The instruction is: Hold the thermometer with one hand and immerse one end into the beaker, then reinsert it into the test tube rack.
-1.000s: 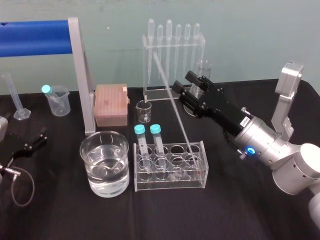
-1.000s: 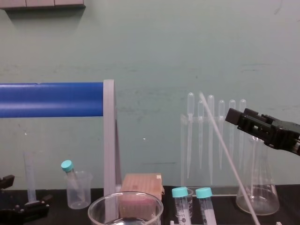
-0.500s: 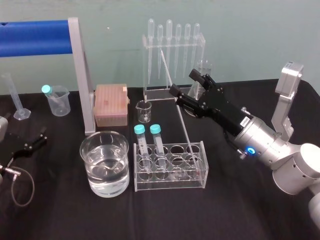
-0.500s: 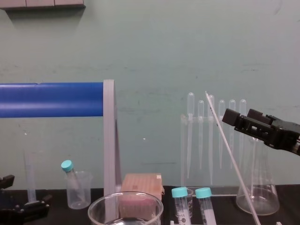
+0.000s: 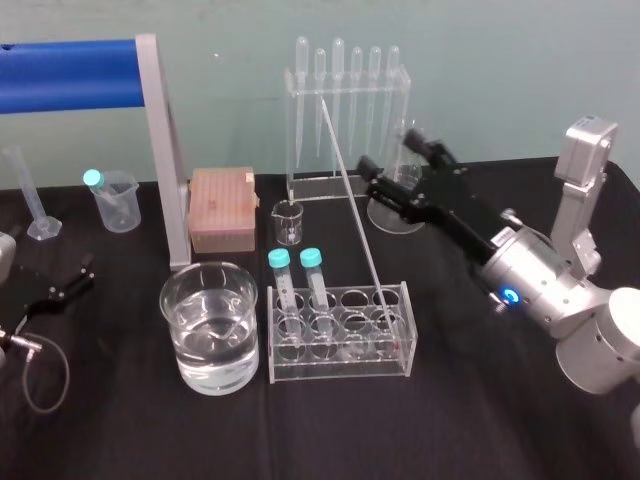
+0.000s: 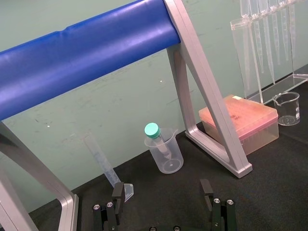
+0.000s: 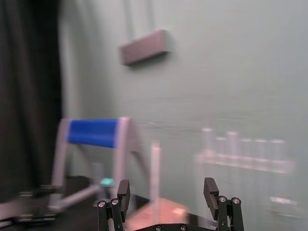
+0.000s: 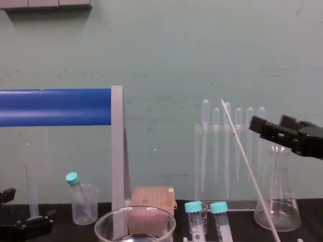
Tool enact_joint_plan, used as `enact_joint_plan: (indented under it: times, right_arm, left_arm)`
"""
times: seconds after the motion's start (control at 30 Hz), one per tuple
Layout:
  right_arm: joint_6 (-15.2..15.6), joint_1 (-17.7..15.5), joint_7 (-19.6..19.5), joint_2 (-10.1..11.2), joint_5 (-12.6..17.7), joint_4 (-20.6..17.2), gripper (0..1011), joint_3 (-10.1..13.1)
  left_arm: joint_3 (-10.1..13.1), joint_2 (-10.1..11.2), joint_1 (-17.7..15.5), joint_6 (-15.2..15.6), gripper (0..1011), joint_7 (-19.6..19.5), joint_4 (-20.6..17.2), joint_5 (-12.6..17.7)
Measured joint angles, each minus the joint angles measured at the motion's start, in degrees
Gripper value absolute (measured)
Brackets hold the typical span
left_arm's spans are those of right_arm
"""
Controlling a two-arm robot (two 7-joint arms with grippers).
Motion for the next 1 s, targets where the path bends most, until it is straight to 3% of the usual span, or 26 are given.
enact_joint_plan:
  times: [0.2,0.43,0.7,1.0]
  right_arm:
    - [4.46,-4.37,-15.21,0.37,-9.12,-6.42,1000,3.13]
    - [9.23,-7.88,-23.78,-0.19,-13.68,-8.65,1000,5.95]
    - [11.94,-8.78,-25.12,-1.60,-14.39,-5.91,1000,7.07]
    - [12.62,-7.77,-22.62,-3.16,-14.28,-1.81,1000,7.37]
  left_arm:
    - [0.00,0.00,0.00,0.00,1008,0.00,0.00,0.00]
    - [0.00,0.00,0.00,0.00,1008,0.00,0.00,0.00]
    - [0.00,0.00,0.00,0.00,1008,0.00,0.00,0.00]
    - [0.00,0.00,0.00,0.00,1008,0.00,0.00,0.00]
